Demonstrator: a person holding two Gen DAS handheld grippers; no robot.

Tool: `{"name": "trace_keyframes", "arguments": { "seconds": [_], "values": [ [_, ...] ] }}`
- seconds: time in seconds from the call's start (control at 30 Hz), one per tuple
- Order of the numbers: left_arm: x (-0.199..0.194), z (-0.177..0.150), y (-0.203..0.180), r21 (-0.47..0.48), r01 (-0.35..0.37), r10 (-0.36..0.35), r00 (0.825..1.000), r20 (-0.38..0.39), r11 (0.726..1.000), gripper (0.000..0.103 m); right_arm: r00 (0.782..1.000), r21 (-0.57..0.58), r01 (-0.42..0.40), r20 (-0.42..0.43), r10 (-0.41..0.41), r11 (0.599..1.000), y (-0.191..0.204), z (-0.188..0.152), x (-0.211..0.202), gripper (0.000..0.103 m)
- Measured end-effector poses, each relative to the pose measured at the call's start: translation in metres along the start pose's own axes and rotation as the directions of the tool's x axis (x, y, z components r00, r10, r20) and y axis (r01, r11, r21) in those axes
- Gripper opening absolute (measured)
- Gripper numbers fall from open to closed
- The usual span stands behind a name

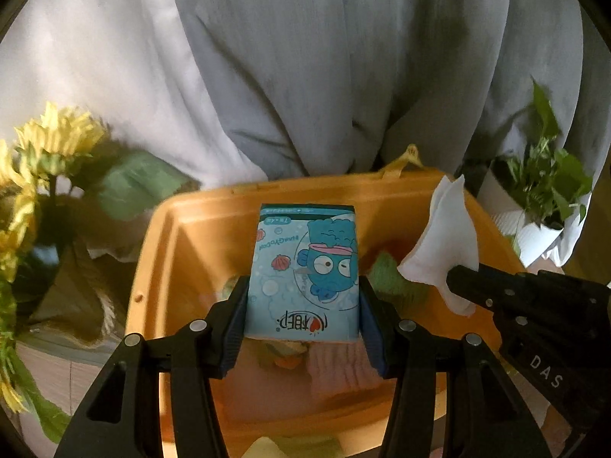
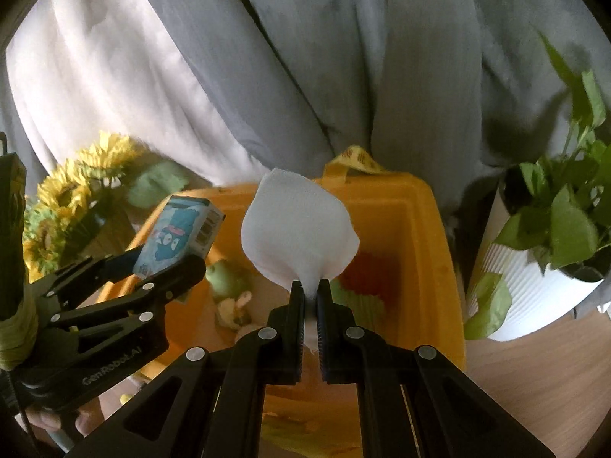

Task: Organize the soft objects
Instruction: 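Open both grippers to drop the tissue pack and tissue into the crate, then withdraw both open grippers toward the Mickey plush and pink ball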

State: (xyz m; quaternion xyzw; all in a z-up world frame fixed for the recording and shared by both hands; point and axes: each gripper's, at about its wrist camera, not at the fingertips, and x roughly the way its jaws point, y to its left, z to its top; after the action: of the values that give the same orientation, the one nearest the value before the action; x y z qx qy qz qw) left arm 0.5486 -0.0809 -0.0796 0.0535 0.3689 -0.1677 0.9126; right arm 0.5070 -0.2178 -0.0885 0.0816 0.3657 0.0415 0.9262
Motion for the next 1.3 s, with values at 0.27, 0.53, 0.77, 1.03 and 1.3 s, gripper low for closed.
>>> {"name": "trace_keyframes", "arguments": {
  "seconds": [0.27,0.53,0.77,1.03,1.3],
  "values": [
    [-0.003,-0.003,0.000,0.009,-0.013,0.013,1.000,0.005,1.000,0.064,0.999,0.030,0.000,-0.043,0.001,1.000,-0.006,-0.003,0.012,0.026],
    [-0.027,-0.008,0.005,0.002,-0.044,0.044,0.997,0.057,0.999,0.067,0.999,0.020,0.037,-0.012,-0.037,0.999,-0.003,-0.006,0.000,0.037],
    [-0.059,-0.016,0.006,0.003,-0.039,0.038,0.993,0.115,0.999,0.069,0.997,0.018,0.058,0.043,-0.059,0.998,0.005,-0.013,-0.029,0.045],
    [-0.093,-0.027,0.001,0.008,-0.036,0.034,0.986,0.164,0.999,0.070,0.991,0.035,0.096,0.087,-0.099,0.995,0.012,-0.025,-0.064,0.048],
    [-0.119,-0.044,-0.003,0.024,-0.042,0.037,0.982,0.185,0.999,0.071,0.980,0.071,0.147,0.122,-0.155,0.987,0.022,-0.046,-0.093,0.055]
  ]
}}
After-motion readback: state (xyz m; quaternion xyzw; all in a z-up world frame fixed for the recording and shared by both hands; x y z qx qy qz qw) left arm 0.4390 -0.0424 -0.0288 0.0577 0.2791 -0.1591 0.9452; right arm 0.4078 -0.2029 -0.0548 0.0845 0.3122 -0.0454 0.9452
